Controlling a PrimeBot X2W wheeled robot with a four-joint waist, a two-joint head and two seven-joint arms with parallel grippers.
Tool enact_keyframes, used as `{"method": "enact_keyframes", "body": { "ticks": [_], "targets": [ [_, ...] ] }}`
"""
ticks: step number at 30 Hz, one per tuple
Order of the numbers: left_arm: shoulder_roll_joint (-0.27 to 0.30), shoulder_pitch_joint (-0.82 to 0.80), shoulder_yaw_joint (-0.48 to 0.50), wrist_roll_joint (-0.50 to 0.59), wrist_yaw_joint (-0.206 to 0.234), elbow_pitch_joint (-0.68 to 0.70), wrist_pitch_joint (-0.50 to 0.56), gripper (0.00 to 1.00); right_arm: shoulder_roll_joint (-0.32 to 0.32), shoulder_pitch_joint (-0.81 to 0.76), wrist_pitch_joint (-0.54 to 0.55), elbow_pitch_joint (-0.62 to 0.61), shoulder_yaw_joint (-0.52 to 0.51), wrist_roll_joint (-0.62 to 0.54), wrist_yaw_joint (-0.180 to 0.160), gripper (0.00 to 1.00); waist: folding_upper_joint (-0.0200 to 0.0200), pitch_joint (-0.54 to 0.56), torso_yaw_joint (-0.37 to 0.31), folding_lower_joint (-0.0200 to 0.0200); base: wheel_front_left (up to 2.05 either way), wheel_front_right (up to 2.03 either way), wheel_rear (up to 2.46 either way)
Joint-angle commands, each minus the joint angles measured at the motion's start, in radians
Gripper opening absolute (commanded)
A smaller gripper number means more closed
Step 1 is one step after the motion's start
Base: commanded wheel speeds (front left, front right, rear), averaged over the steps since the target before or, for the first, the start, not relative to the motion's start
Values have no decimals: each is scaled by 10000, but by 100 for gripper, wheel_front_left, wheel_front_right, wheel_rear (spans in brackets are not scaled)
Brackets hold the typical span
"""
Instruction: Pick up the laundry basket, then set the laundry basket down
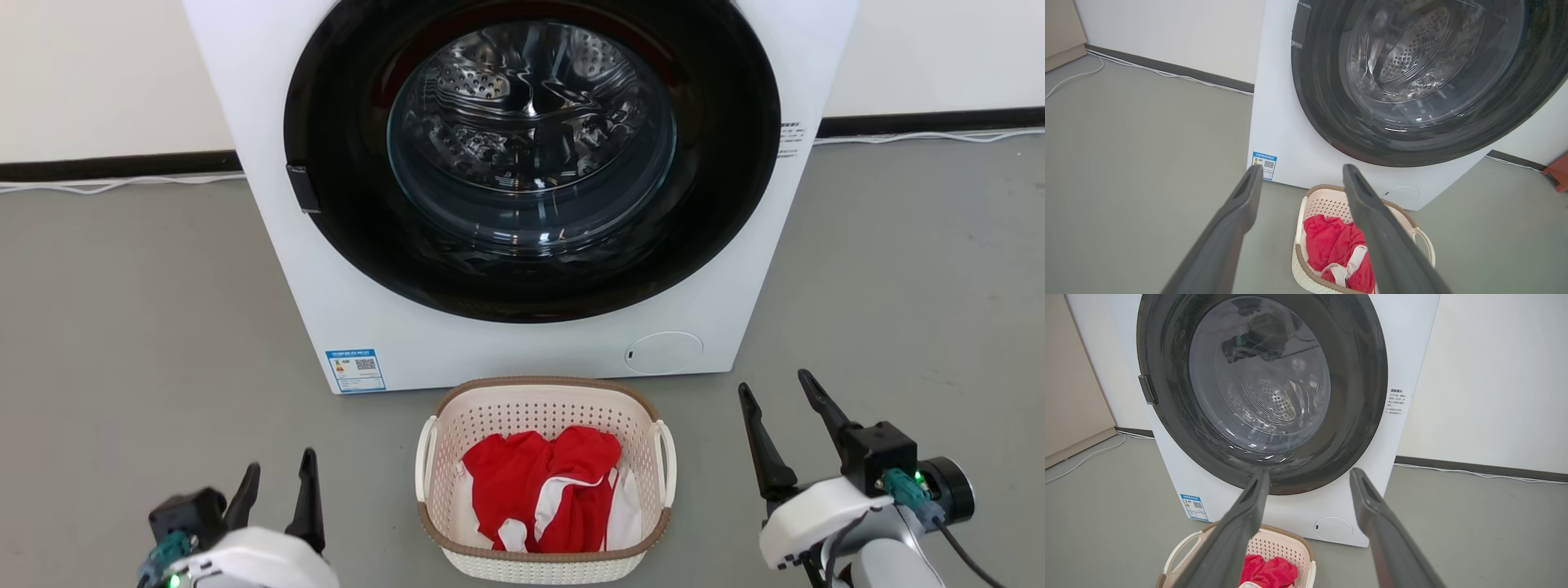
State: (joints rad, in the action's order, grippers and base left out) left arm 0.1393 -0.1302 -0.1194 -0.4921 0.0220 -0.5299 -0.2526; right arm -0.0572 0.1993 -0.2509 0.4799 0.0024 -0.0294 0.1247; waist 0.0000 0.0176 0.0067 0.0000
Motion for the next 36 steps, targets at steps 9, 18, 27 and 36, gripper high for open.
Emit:
{"method": "enact_keyframes", "body": {
  "ticks": [9,18,27,36],
  "targets": [
    [85,457,691,292,28,752,-91,100,43,-324,-109,-729,42,-151,60,100,0,127,-42,0,0,0,0],
    [-173,819,353,399,35,251,57,0,77,-750,20,-191,-220,-115,-11,0,0,128,-55,0,0,0,0],
    [-225,765,523,-425,-77,414,343,0,76,-700,373,-270,-383,1046,-6,0,0,123,-56,11,0,0,0],
    [-276,728,648,-1260,-190,614,585,0,76,-762,565,-487,-377,2255,-1,0,0,80,-57,1,0,0,0]
  ]
}}
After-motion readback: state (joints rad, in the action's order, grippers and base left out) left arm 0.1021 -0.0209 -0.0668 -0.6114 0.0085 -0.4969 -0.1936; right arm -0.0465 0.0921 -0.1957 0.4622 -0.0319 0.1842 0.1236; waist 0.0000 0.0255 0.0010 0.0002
